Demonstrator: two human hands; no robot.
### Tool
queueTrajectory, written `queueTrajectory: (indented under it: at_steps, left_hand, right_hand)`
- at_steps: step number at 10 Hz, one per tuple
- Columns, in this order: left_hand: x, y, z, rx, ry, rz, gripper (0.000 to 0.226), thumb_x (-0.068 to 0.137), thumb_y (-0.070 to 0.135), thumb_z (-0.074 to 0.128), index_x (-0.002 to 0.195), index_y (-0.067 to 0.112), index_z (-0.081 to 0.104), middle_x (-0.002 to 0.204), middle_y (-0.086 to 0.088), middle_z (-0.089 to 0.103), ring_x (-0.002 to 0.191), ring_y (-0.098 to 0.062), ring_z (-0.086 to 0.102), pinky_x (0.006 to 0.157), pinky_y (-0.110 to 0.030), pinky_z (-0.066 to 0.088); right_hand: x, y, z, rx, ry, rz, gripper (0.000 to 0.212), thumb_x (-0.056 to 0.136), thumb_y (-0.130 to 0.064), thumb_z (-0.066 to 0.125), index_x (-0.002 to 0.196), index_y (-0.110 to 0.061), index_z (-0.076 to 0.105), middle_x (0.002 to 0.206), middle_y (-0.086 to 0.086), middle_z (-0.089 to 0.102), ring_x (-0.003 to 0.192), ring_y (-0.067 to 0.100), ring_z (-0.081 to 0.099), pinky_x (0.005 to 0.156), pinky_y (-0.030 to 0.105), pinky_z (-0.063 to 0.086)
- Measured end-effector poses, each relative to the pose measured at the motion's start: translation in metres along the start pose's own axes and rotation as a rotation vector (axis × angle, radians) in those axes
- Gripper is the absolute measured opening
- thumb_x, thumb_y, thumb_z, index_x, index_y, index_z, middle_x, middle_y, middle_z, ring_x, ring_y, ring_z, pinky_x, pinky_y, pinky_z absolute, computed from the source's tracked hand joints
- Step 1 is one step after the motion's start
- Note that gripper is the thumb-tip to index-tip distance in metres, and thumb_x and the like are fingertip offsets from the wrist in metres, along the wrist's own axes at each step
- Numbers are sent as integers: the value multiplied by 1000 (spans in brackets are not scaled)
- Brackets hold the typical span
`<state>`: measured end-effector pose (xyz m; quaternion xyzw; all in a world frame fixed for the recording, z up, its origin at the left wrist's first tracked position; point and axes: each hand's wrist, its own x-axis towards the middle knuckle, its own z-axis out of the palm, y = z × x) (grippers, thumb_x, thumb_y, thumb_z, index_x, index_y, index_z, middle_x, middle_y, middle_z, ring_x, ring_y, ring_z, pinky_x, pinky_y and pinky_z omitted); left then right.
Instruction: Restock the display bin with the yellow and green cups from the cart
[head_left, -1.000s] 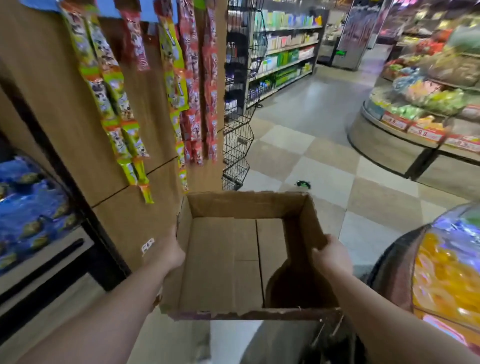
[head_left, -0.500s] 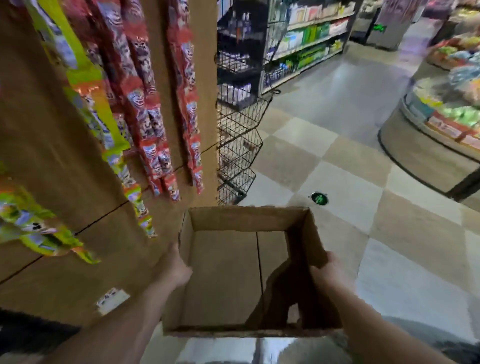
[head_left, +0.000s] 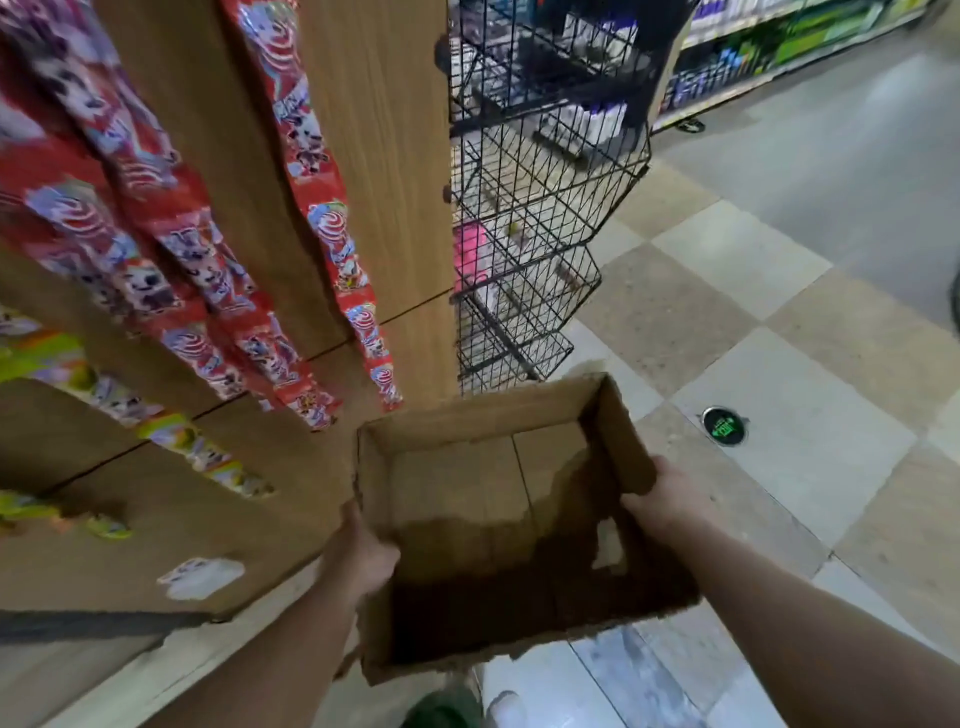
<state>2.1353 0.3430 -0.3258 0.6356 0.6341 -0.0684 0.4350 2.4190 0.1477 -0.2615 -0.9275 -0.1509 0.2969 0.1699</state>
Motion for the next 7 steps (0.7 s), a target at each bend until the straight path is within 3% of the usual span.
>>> queueTrajectory:
  at_steps: [2, 4, 6, 7]
  left_hand:
    - [41, 28, 36, -37, -91, -79, 90, 79, 19, 69, 149, 19, 12, 136, -15, 49, 112, -35, 56, 89, -45, 51]
    - [89, 42, 76, -45, -54, -146, 94, 83, 16, 68, 152, 23, 4, 147, -15, 39, 119, -35, 52, 93, -42, 49]
    - [120, 51, 119, -100, 40, -247, 99, 82, 27, 72, 152, 23, 3, 155, -11, 28, 132, -36, 40, 105, -48, 40]
    - [128, 67, 133, -147, 191, -310, 103, 77, 32, 76, 152, 22, 5, 154, -13, 26, 136, -37, 35, 107, -49, 38]
  right_hand:
    - [76, -5, 9, -28, -55, 42, 52, 76, -23, 71, 123, -25, 51, 96, -1, 60, 90, 22, 60, 85, 37, 53]
    - [160, -3, 24, -76, -130, 19, 67, 74, -33, 74, 134, -26, 44, 114, 5, 63, 103, 27, 60, 87, 35, 49]
    - [237, -1, 36, -241, -274, -95, 68, 79, -38, 71, 138, -32, 37, 120, 2, 61, 99, 23, 57, 89, 34, 47]
    - [259, -15, 38, -231, -450, -149, 84, 86, -32, 66, 151, -28, 14, 141, 8, 48, 118, 29, 52, 91, 35, 47]
